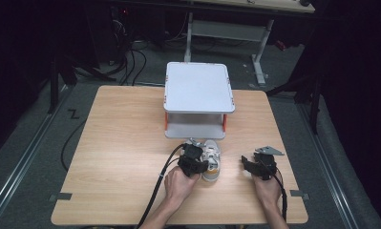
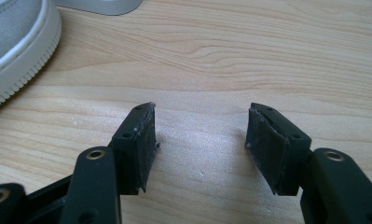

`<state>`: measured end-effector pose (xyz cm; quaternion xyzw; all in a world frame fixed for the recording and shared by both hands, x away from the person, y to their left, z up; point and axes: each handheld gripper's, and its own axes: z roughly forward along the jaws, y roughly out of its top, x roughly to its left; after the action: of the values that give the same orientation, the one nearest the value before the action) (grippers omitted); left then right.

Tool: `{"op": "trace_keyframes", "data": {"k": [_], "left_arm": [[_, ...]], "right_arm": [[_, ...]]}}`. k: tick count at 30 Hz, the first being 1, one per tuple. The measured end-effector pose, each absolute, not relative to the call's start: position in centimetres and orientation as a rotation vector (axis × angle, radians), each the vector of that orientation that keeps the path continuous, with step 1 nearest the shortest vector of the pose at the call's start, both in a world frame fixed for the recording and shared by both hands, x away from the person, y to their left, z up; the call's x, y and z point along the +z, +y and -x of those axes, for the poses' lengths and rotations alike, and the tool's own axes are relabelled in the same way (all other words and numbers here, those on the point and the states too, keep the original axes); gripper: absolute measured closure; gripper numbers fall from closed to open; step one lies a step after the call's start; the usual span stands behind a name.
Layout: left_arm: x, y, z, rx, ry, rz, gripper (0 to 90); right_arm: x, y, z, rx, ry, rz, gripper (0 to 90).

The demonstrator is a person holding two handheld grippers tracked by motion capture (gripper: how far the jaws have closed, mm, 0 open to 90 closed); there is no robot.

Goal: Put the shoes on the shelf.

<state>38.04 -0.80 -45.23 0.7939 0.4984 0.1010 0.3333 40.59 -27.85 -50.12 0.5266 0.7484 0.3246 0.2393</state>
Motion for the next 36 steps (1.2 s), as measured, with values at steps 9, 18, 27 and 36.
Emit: {"op": "trace_keyframes", "data": {"k": [9,18,27,36], "left_arm": [[-45.6,0.3,-37.4,0.279,1.258,-2.037,81.6],[-45.3,0.8,-36.8,0.295,1.2,-2.06,82.7],[-43.9,2.0,-36.5,0.297,1.172,-2.048,82.8],[-43.6,2.6,-37.0,0.323,1.162,-2.059,82.8]], "right_arm": [[-50.1,-27.8,-40.6,0.889,2.055,-1.435,41.6],[-50.1,-27.8,-40.6,0.888,2.061,-1.431,40.6],[-50.1,-27.8,-40.7,0.888,2.063,-1.429,40.3],[-50.1,-27.7,-40.6,0.893,2.074,-1.418,42.5]]}}
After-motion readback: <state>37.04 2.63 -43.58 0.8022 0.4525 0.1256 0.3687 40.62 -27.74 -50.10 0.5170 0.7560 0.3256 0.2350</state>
